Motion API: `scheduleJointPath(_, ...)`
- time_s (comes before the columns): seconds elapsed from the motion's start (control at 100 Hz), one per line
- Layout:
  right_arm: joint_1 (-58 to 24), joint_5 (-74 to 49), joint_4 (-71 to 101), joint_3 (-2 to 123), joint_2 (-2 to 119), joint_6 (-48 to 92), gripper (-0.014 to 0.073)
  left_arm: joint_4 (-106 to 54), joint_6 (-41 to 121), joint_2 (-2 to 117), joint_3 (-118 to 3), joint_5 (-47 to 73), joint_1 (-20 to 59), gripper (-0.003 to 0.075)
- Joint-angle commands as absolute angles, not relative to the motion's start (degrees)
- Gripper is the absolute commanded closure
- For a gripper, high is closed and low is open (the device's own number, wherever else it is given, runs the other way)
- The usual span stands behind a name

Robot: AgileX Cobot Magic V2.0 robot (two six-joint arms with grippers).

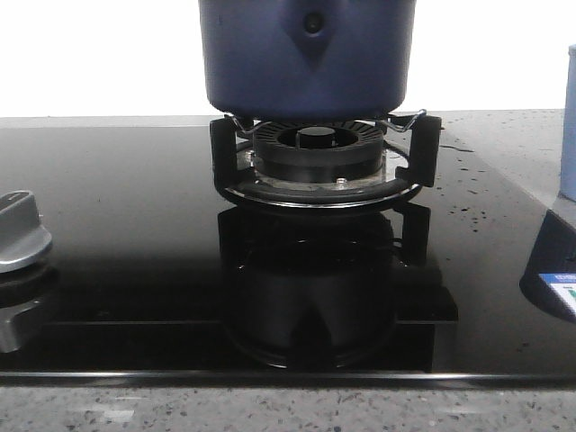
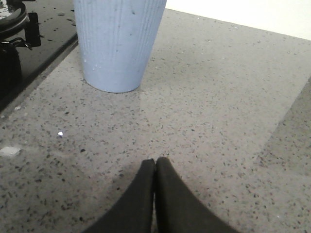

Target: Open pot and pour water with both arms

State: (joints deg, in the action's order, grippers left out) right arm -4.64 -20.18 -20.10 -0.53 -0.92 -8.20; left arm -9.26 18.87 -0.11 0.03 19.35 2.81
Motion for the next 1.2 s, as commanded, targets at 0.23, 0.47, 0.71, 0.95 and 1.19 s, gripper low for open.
scheduleJointPath(0.23, -4.6, -19.0, -21.1, -2.2, -1.7, -8.0, 0.0657, -9.3, 18.8, -0.3, 2.7, 17.2, 2.7, 0.0741)
scheduleJointPath(0.47, -4.6, -19.0, -21.1, -2.2, -1.7, -8.0, 0.0657, -9.3, 18.8, -0.3, 2.7, 17.2, 2.7, 0.0741)
scheduleJointPath(0.71, -4.6, -19.0, -21.1, -2.2, -1.7, -8.0, 0.0657, -9.3, 18.8, -0.3, 2.7, 17.2, 2.7, 0.0741)
scheduleJointPath(0.95, -4.6, -18.8, -21.6, -2.2, -1.7, -8.0, 0.0657, -9.3, 18.8, -0.3, 2.7, 17.2, 2.7, 0.0741)
scheduleJointPath(1.19, -4.6, -15.6, -26.8, -2.2, -1.7, -8.0, 0.0657, -9.3, 18.8, -0.3, 2.7, 17.2, 2.7, 0.0741)
